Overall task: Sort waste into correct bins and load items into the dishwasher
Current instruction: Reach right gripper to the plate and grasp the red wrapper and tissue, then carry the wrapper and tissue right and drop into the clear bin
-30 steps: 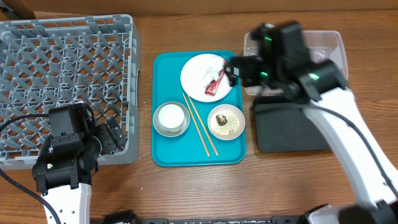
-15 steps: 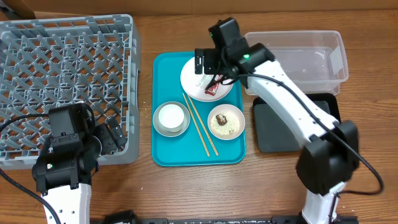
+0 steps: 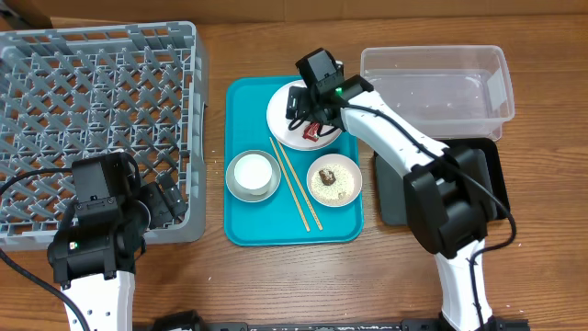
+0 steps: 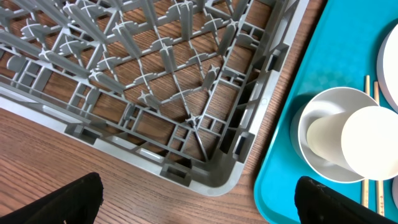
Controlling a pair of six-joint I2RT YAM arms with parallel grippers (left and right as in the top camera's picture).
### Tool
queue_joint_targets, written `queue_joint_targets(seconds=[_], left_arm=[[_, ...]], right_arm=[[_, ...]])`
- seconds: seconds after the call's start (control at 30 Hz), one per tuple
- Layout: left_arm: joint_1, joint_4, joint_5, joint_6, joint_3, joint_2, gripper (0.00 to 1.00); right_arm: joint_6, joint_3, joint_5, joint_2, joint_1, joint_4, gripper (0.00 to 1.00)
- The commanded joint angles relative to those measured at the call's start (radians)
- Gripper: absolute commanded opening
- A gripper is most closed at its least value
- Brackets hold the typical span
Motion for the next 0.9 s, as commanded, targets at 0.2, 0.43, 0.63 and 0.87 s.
queue_joint_targets(seconds=[0.2,0.43,0.63,0.87], left_arm=[[0.005,0.001,0.013,-0.014,0.023,-0.002,1.0],[0.005,0.001,0.013,-0.014,0.023,-0.002,1.0],[0.005,0.001,0.012,-0.014,0.023,-0.002,1.0],[0.005,0.001,0.012,-0.014,0.023,-0.002,1.0]], right_arm=[[0.062,0.021,0.017,0.069,0.008,0.029,0.73],[0.072,0.024,0.018,0.046,0.008,0.008,0.15],[0.014,0.024,0.03,-0.082,-0.021,-0.007,0.04],[-0.012,0.024,0.089,-0.287,-0.091,-0.061,0.04]])
